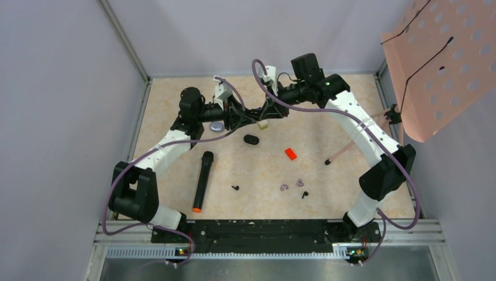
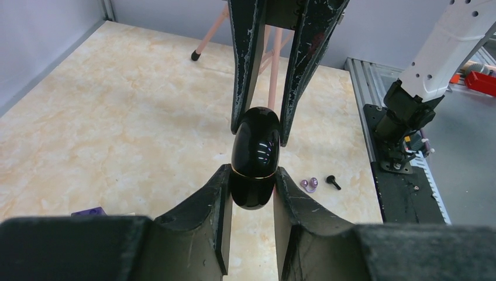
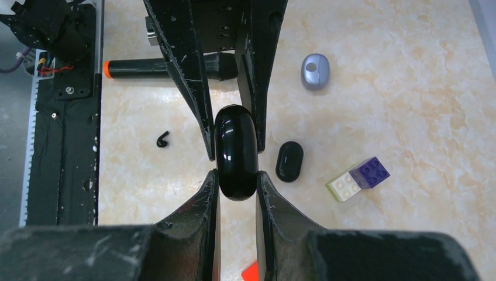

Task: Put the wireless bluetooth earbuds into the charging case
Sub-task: Pick up the charging case at the center of the board, then open the charging case.

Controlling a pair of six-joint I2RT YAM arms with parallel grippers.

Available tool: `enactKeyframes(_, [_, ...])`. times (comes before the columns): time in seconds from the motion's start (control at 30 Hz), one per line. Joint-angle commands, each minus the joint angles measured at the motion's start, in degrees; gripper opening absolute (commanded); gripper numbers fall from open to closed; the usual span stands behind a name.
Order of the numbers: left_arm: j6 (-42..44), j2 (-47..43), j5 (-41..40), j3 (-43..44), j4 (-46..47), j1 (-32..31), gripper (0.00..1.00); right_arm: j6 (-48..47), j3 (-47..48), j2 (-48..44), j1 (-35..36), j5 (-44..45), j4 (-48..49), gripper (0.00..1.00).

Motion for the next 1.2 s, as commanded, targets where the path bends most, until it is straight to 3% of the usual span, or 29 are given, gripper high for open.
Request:
enactKeyframes(0.0, [0.94, 0.36, 0.20, 0.14, 1.24, -0.37, 0.25, -0.84, 2.56, -1.79, 0.90, -0.29, 0.32, 0.05])
enactKeyframes(0.07, [1.27, 0.65, 0.41, 0.14, 1.24, -0.32, 0.13, -0.47, 2.60, -1.57, 0.95, -0.37, 0.39, 0.07])
enactKeyframes(0.13, [1.50, 0.78, 0.98, 0.03, 1.74, -0.37, 0.01, 0.44, 2.77, -1.28, 0.99, -0.27, 0.41, 0.17])
enactKeyframes(0.2, [0.44, 0.68, 1.57, -0.82, 4.81, -0.44, 0.00, 2.83, 3.09, -0.75, 0.90, 0.64, 0.85, 0.29])
enactKeyframes(0.27, [-2.45, 0.80, 1.76, -2.36, 10.08, -0.46, 0.00, 5.24, 3.05, -0.27, 0.91, 1.42, 1.37, 0.35])
enactKeyframes(0.5, [-2.78, 0.79, 2.47, -3.15, 13.17, -1.20, 0.00, 16.36, 4.95, 3.05, -2.40, -3.50, 5.05, 0.38])
enactKeyframes(1.17, [-2.68, 0.98, 2.28, -3.15, 13.55, -1.56, 0.00, 19.74, 6.85, 4.80, -5.66, -1.68, 8.94, 0.39])
